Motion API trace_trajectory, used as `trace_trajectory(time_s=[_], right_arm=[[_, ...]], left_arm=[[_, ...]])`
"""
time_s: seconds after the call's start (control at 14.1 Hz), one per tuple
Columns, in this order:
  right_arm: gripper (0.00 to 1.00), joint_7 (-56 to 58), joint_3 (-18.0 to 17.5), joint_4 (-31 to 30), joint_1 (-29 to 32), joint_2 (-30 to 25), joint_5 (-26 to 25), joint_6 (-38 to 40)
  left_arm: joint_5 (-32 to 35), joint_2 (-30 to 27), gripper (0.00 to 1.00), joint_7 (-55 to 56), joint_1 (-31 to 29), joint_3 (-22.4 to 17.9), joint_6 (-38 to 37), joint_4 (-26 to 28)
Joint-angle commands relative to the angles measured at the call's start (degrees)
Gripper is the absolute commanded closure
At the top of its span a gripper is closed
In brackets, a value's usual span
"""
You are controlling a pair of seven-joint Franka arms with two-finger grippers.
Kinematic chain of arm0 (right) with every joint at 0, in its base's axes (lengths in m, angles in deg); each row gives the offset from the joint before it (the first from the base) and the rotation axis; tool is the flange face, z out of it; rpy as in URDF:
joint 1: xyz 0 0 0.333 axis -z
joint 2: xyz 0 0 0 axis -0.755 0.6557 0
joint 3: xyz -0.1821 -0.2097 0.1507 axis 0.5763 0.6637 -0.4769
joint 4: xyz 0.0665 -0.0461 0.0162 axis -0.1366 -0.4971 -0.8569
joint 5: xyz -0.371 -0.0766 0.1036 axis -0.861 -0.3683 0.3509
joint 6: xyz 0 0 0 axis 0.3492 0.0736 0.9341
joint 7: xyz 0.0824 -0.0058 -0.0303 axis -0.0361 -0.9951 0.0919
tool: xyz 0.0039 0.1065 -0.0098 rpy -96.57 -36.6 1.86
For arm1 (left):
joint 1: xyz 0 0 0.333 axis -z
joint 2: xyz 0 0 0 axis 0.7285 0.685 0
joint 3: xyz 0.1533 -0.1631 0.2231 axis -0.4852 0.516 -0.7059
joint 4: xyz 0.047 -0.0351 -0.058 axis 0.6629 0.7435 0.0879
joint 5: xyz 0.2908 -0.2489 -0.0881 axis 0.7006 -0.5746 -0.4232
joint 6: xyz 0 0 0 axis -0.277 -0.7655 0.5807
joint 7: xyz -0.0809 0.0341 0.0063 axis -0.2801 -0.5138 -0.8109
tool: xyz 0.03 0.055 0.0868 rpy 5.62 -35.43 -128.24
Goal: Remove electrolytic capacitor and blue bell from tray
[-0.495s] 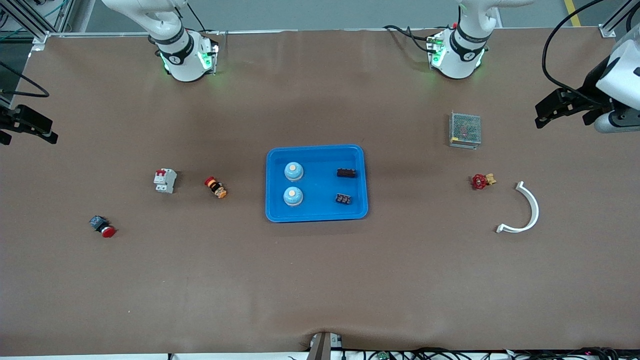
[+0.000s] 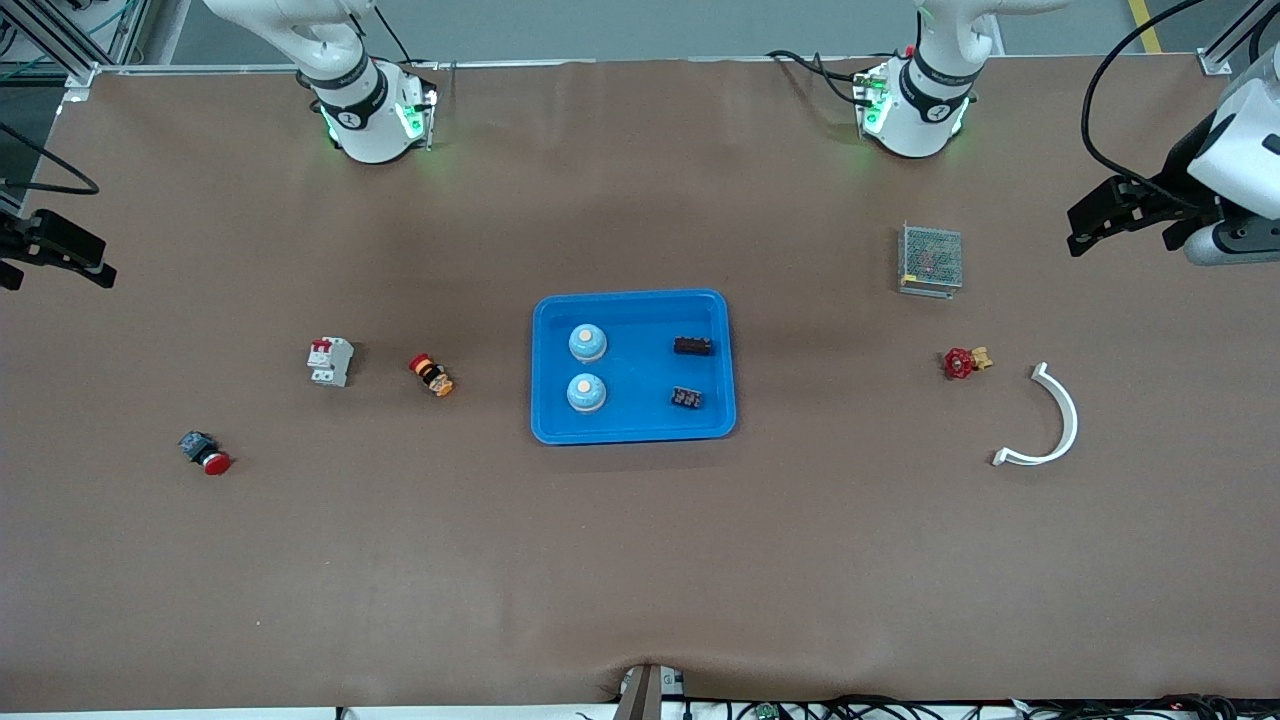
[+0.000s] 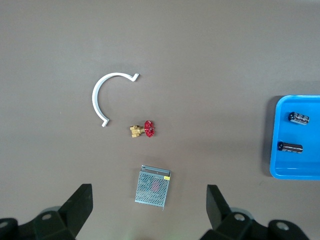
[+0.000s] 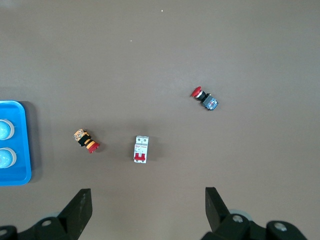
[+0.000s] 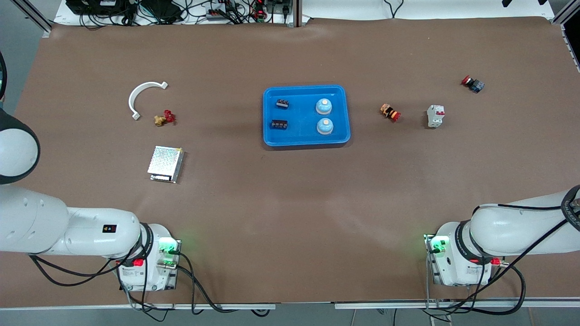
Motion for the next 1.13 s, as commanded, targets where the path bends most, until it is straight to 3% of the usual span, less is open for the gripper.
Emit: trace_trajectory(time_s=[0.0, 1.06], right_arm=[[0.00, -0.3, -0.4, 1.7, 0.5, 0.9, 0.3, 0.4], [0.00, 0.4, -0.5, 1.6, -0.3, 0.9, 0.3, 0.4]], left_arm=[[-0.1, 0.1, 0.00, -0.2, 0.0, 0.2, -1.3, -0.7], [-0.1, 0.1, 0.00, 0.1, 0.0, 1.1, -2.0, -0.3]])
